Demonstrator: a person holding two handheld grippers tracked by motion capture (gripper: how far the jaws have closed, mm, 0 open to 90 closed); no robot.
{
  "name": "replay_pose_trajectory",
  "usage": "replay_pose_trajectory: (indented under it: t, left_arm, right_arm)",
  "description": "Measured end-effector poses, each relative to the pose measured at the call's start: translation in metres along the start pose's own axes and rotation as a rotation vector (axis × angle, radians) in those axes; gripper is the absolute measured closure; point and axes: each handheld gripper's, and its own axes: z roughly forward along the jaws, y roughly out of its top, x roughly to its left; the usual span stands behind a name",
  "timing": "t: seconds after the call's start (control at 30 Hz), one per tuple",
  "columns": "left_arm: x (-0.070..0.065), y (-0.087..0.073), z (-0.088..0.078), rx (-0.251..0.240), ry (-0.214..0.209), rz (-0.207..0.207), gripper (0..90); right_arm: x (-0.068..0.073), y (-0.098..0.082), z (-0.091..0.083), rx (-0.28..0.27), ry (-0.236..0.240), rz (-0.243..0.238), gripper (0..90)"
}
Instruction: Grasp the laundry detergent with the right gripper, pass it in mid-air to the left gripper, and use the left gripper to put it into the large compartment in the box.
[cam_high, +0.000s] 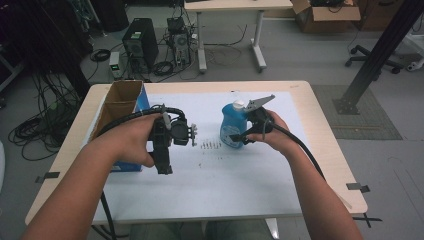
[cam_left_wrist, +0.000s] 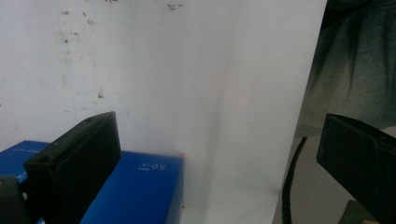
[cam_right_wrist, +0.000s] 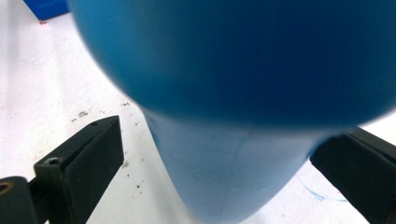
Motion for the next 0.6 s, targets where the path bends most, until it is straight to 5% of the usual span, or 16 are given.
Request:
replay_pose_trajectory:
  t: [0.6]
  left_arm:
    - [-0.001, -0.002, 0.003, -0.008, 0.0, -0.006, 0.2]
  right_arm:
    - [0.004, -0.002, 0.011, -0.036, -0.023, 0.02, 3.7]
